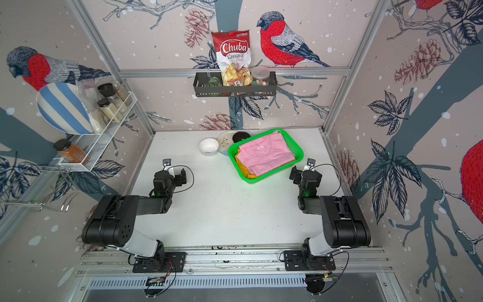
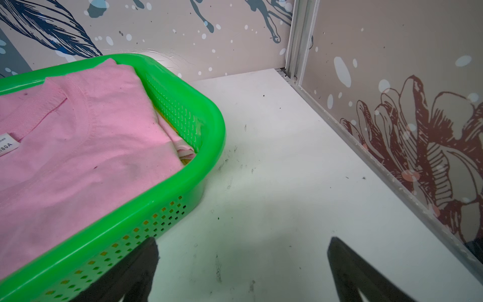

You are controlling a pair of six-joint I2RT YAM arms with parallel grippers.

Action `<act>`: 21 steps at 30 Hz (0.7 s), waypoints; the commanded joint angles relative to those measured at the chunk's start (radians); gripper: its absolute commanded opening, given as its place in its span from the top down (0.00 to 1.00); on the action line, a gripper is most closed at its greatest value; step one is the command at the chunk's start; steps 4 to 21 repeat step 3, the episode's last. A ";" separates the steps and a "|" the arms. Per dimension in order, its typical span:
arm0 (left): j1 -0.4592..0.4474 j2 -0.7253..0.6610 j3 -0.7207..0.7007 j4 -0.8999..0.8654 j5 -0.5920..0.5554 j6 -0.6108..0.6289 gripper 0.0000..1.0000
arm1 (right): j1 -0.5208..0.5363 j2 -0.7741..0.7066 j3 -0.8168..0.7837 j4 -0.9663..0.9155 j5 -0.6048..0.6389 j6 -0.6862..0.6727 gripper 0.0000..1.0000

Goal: Put the folded t-shirts into the basket
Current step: Reset both arms

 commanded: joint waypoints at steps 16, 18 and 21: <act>-0.003 -0.003 0.002 0.014 -0.016 0.001 0.03 | 0.001 -0.003 0.003 0.004 0.015 0.007 0.00; -0.003 -0.003 0.002 0.014 -0.016 0.001 0.03 | 0.001 -0.003 0.003 0.004 0.015 0.007 0.00; -0.003 -0.003 0.002 0.014 -0.016 0.001 0.03 | 0.001 -0.003 0.003 0.004 0.015 0.007 0.00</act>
